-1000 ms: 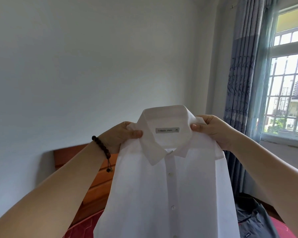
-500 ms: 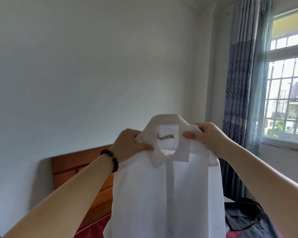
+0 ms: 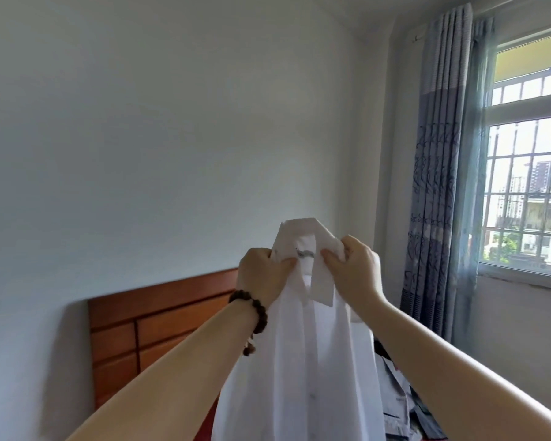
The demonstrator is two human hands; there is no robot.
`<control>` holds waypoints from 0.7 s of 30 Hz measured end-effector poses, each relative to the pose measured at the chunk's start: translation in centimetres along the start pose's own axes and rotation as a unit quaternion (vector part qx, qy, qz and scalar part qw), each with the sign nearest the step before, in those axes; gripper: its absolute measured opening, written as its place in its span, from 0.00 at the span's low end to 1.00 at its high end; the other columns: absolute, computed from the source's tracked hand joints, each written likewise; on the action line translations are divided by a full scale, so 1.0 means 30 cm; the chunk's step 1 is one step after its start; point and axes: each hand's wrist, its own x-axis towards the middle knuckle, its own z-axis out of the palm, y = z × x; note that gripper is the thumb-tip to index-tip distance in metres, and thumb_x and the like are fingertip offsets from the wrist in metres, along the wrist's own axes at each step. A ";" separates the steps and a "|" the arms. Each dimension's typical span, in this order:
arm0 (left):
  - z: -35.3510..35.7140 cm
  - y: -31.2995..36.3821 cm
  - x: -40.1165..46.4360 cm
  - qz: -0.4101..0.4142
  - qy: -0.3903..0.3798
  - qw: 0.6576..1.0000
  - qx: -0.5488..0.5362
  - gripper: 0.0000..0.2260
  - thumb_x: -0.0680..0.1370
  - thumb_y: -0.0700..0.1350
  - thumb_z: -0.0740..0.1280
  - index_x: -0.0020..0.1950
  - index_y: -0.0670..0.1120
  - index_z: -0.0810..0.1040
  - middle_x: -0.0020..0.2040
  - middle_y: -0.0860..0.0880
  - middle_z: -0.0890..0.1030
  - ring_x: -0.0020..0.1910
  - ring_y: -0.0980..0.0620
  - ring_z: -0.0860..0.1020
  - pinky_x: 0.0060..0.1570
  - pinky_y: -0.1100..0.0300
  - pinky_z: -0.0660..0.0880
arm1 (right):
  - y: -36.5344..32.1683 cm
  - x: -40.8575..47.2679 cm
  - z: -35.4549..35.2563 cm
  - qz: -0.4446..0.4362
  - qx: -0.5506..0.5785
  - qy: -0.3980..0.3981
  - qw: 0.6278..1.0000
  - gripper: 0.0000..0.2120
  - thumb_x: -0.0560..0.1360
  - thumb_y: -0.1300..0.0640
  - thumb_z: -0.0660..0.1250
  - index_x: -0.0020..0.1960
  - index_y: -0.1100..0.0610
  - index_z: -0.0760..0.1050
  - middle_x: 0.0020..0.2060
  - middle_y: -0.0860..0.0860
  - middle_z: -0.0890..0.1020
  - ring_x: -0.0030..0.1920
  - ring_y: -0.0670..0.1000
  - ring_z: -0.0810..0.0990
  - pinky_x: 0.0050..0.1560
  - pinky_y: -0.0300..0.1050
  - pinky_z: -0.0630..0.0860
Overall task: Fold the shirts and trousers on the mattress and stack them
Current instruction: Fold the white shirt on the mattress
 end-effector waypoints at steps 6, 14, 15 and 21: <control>0.053 0.044 -0.023 0.016 -0.021 0.997 -0.075 0.18 0.74 0.50 0.67 0.28 0.45 0.67 0.24 0.51 0.68 0.24 0.52 0.65 0.25 0.62 0.64 | -0.060 -0.029 0.038 0.041 0.078 -0.072 0.994 0.12 0.75 0.55 0.66 0.38 0.57 0.65 0.29 0.47 0.70 0.29 0.48 0.66 0.28 0.39 0.64; 0.034 0.039 -0.034 0.053 -0.149 0.983 -0.089 0.14 0.70 0.63 0.70 0.42 0.54 0.78 0.35 0.57 0.82 0.33 0.62 0.80 0.29 0.72 0.73 | -0.134 -0.019 -0.036 0.205 0.315 -0.258 0.890 0.22 0.82 0.47 0.55 0.51 0.63 0.79 0.45 0.63 0.81 0.45 0.60 0.80 0.56 0.62 0.77; 0.030 0.037 -0.031 0.063 -0.154 0.984 -0.066 0.12 0.69 0.60 0.73 0.42 0.55 0.77 0.34 0.58 0.81 0.33 0.64 0.79 0.29 0.74 0.71 | -0.133 -0.010 -0.046 0.210 0.324 -0.267 0.883 0.23 0.82 0.46 0.54 0.50 0.64 0.79 0.46 0.64 0.82 0.45 0.60 0.81 0.57 0.60 0.77; -0.015 -0.006 -0.006 0.028 -0.141 0.988 -0.047 0.09 0.76 0.44 0.65 0.36 0.42 0.74 0.28 0.50 0.73 0.28 0.53 0.72 0.27 0.67 0.69 | -0.110 0.019 -0.078 0.083 0.171 -0.334 0.923 0.21 0.81 0.44 0.55 0.47 0.52 0.84 0.48 0.50 0.86 0.52 0.48 0.83 0.58 0.46 0.77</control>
